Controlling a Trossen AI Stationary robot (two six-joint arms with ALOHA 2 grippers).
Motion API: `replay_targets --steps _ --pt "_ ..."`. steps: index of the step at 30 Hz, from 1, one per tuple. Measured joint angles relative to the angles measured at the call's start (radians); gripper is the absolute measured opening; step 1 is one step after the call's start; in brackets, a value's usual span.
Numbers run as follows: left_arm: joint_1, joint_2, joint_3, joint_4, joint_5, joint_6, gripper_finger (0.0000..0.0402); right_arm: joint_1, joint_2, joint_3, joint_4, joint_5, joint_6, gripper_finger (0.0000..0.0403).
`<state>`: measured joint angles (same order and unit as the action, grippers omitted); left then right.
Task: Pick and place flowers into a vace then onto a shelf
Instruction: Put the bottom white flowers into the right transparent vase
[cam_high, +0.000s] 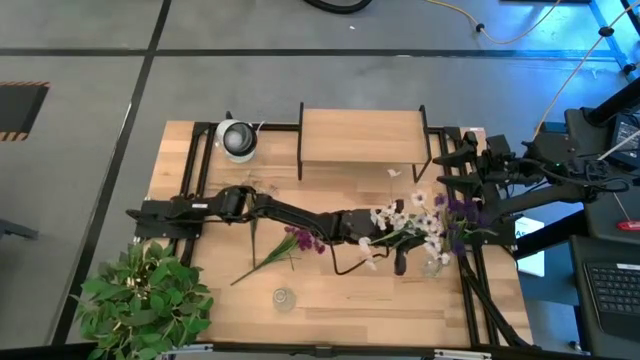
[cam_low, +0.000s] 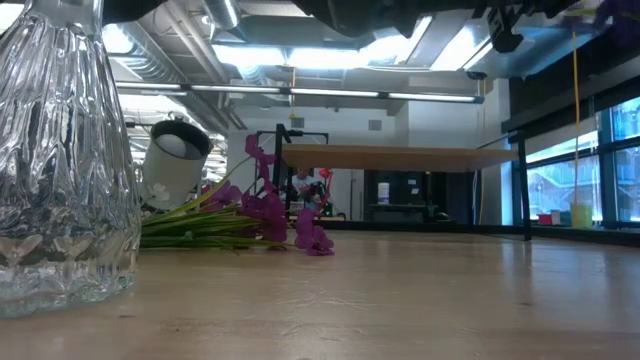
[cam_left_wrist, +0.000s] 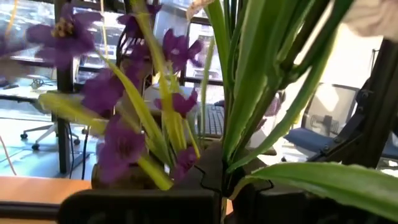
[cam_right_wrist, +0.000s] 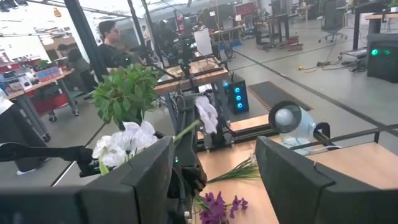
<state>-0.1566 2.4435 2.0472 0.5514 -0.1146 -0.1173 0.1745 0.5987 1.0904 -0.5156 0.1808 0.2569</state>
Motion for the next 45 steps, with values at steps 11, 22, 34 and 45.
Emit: replay_targets --steps 11,22,34,45 --pt "0.0 0.0 0.0 -0.018 0.002 0.0 0.0004 0.0 0.0 0.0 -0.044 0.0 -0.003 0.0232" --pt "-0.006 0.004 0.0 -0.032 0.027 -0.011 0.0004 0.0 0.0 0.0 -0.052 0.002 -0.003 0.0232" --pt "-0.012 0.011 0.0 -0.017 0.019 -0.018 0.0004 0.0 0.0 0.0 -0.052 0.003 -0.003 0.0232" --pt "-0.012 0.048 0.075 -0.064 0.027 -0.014 0.0004 0.0 0.0 0.0 -0.052 0.004 -0.002 0.0232"
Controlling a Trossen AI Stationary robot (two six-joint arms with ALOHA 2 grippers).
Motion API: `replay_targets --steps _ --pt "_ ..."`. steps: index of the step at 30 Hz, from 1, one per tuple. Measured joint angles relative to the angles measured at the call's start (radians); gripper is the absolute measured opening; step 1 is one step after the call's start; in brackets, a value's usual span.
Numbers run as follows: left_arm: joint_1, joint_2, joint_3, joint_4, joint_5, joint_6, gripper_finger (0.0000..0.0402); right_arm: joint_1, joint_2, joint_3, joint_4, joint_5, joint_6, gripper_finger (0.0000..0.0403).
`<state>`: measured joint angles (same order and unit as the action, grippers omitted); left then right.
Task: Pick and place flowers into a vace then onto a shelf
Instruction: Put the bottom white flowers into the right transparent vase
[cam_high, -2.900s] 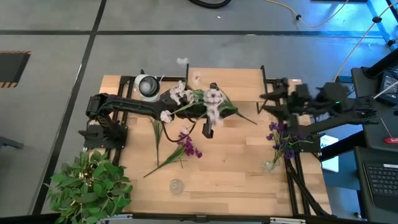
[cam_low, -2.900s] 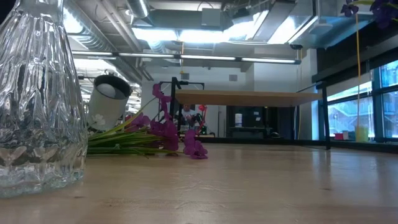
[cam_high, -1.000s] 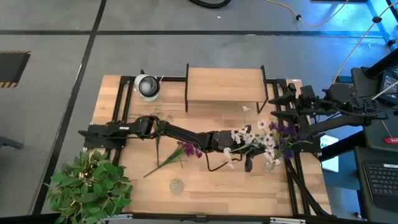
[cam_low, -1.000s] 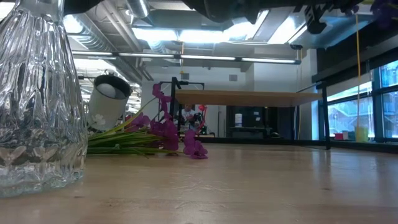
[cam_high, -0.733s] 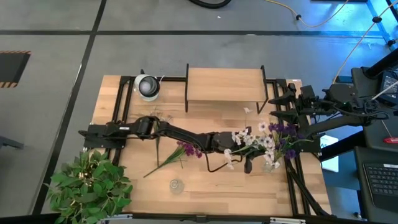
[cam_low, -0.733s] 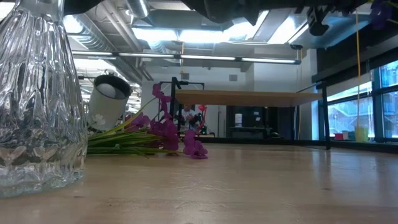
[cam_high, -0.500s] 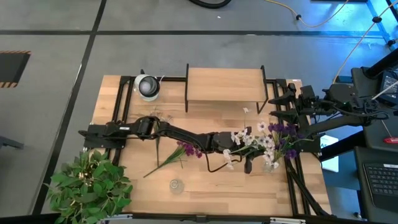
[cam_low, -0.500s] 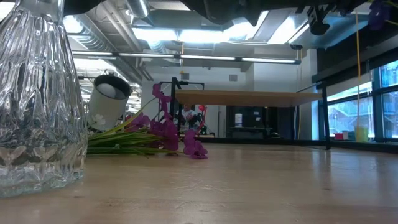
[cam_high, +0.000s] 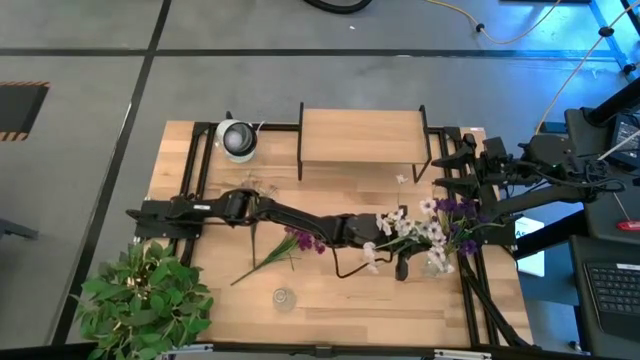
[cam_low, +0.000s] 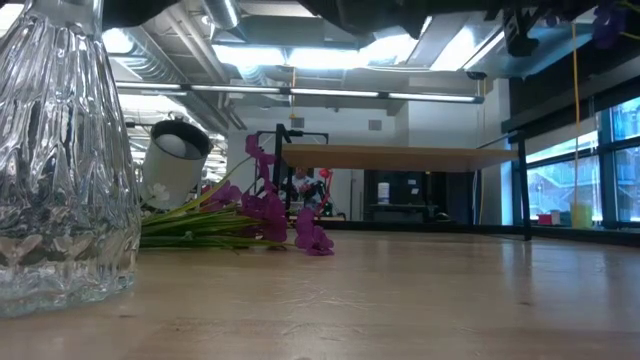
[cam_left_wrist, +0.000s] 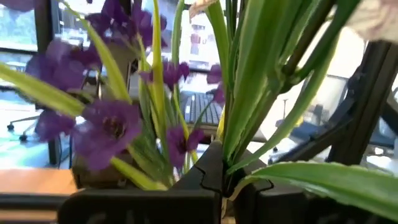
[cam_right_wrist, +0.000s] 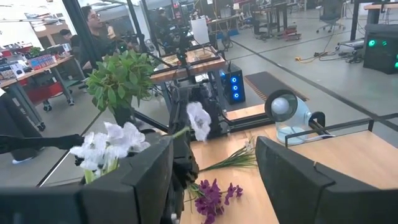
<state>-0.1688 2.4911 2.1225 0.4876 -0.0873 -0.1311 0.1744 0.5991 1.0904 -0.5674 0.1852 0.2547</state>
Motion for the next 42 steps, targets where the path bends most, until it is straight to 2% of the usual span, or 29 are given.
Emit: replay_targets --steps 12,16,42 --pt "-0.001 0.113 0.183 -0.131 -0.004 -0.006 0.0004 0.0 0.0 0.0 0.0 0.0 0.005 0.0232" --pt "-0.002 0.112 0.184 -0.189 -0.011 0.003 0.0004 0.0 0.0 0.0 -0.001 0.0 0.004 0.0232" --pt "-0.004 0.112 0.182 -0.207 -0.022 0.003 0.0009 0.0 0.0 0.0 -0.003 -0.001 -0.004 0.0232"
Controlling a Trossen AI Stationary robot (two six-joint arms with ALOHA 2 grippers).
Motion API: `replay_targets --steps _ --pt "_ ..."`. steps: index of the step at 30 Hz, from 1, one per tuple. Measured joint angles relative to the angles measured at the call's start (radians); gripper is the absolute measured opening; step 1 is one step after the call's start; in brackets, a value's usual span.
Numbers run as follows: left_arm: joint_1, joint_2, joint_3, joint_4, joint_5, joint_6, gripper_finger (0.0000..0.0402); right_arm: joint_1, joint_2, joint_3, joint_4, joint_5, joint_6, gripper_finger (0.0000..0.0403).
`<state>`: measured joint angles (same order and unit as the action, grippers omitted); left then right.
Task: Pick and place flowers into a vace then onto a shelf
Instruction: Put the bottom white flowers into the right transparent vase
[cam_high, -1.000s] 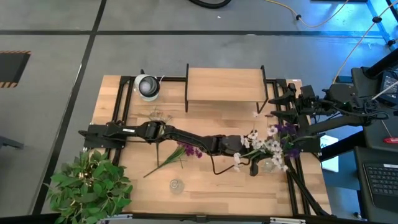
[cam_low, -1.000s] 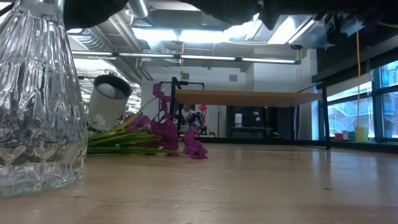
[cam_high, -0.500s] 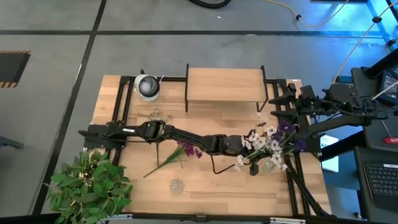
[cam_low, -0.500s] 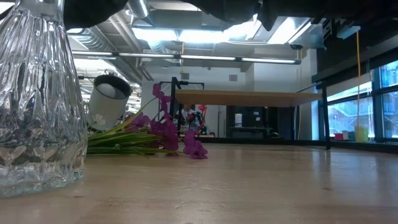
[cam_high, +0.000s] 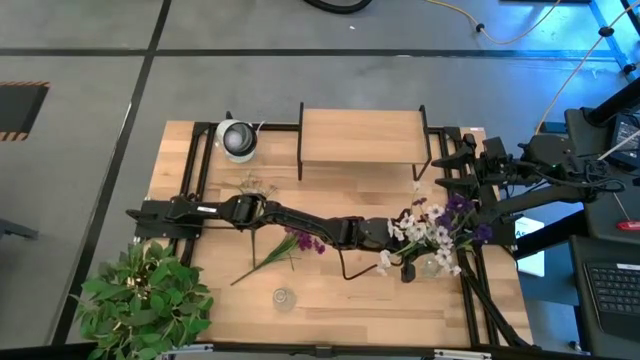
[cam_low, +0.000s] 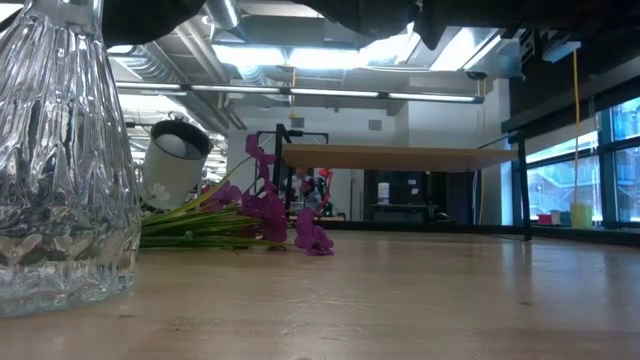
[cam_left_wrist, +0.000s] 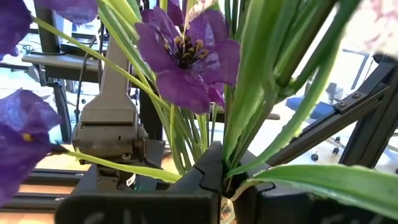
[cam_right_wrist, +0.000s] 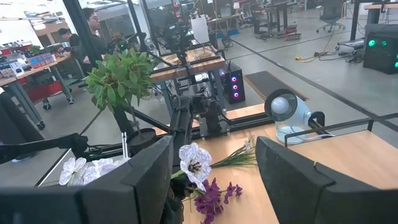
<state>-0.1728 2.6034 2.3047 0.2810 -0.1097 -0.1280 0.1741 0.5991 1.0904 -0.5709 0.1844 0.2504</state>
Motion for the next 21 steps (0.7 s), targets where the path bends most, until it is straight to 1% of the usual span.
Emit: replay_targets --steps 9,14,16,21 --pt "-0.002 0.004 -0.001 0.001 -0.001 0.018 0.0007 0.0 0.0 0.0 0.0 0.0 0.0 0.0232" --pt "-0.002 0.054 -0.003 0.061 -0.003 -0.013 0.0007 0.0 0.0 0.0 0.0 0.0 0.0 0.0232" --pt "-0.003 0.074 -0.008 0.055 -0.008 -0.016 0.0007 0.0 0.0 0.0 -0.003 0.0 0.0 0.0232" --pt "-0.002 0.072 -0.006 0.067 -0.012 -0.024 0.0008 0.0 0.0 0.0 -0.021 0.0 0.003 0.0232"
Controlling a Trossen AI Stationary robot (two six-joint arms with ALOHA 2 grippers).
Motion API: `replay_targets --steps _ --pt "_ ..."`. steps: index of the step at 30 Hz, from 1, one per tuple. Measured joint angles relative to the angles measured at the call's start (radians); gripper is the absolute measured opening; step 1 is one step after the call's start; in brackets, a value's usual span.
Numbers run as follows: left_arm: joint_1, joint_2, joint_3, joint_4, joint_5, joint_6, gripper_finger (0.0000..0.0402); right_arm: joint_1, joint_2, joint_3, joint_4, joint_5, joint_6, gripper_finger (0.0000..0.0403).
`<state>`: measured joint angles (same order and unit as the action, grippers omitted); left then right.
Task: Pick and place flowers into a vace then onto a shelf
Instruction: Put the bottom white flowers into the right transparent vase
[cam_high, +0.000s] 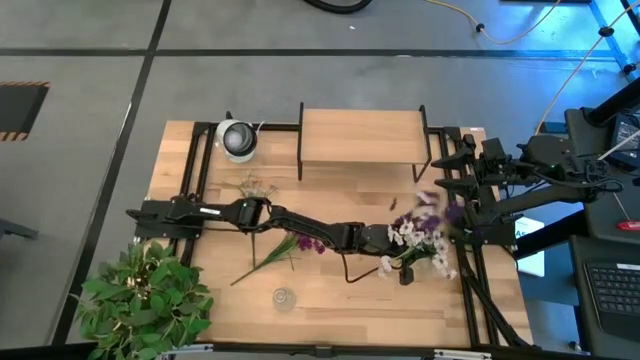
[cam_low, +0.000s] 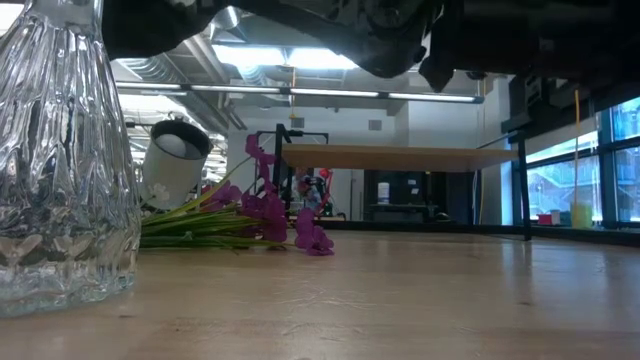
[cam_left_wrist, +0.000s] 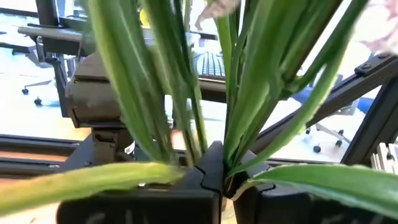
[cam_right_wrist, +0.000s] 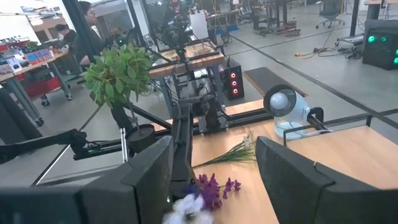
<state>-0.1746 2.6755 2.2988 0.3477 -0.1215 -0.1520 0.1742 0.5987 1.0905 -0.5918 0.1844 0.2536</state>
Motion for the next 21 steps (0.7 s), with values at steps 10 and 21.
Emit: replay_targets --steps 10,21 --pt "0.002 0.0 0.001 0.002 0.013 -0.001 0.0021 0.0 0.0 0.0 -0.02 0.0 0.001 0.0232" --pt "0.008 -0.011 0.003 0.003 0.063 -0.021 0.0094 0.0 0.0 0.0 -0.02 0.0 0.0 0.0232"
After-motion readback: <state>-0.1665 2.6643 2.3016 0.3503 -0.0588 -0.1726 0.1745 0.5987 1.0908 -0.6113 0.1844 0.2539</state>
